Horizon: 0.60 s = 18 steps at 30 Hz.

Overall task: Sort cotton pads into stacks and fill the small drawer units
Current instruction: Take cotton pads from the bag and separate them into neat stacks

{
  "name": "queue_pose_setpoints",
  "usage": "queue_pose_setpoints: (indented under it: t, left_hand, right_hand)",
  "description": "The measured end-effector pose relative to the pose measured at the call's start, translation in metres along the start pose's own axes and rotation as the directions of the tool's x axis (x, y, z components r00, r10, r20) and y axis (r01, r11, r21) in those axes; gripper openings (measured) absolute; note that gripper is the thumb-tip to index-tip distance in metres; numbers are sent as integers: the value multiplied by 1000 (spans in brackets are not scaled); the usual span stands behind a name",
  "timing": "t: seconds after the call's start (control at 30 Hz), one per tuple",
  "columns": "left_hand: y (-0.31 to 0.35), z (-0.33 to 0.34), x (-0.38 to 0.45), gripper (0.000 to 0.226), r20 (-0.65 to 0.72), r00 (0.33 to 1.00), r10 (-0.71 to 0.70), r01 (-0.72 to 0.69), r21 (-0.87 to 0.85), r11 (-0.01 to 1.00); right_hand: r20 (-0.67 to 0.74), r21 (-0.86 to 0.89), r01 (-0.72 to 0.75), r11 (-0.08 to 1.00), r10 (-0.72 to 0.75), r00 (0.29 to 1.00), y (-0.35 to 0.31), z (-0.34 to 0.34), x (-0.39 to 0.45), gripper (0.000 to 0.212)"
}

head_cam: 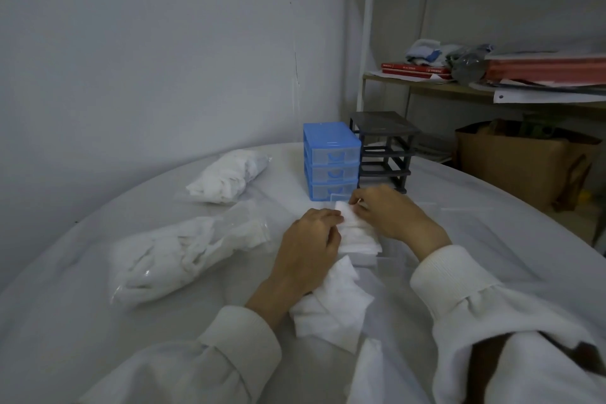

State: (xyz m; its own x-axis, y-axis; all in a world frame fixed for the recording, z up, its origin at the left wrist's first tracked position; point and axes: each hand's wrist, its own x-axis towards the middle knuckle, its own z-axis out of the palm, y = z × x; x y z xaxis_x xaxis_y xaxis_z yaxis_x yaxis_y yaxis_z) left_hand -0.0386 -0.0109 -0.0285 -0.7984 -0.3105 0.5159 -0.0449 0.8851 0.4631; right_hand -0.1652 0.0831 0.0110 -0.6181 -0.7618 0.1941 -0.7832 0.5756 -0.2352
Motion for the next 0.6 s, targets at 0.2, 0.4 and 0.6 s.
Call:
queue_pose_setpoints:
  t: [0.2,0.4,0.6]
  left_hand:
    - [-2,3,2,47,27,996,83,-84,37,996]
    - [-7,5,3,42,135,989,65,-78,101,992]
    - [-6,5,4,42,174,984,41,-53,64,997]
  right_hand:
    - [-55,-191,30,981,-41,998,0,2,-4,26]
    - [-186,-28,99,995,-103,977,1,0,-4,14]
    - [-152,16,105,994,-101,983,2,2,-9,13]
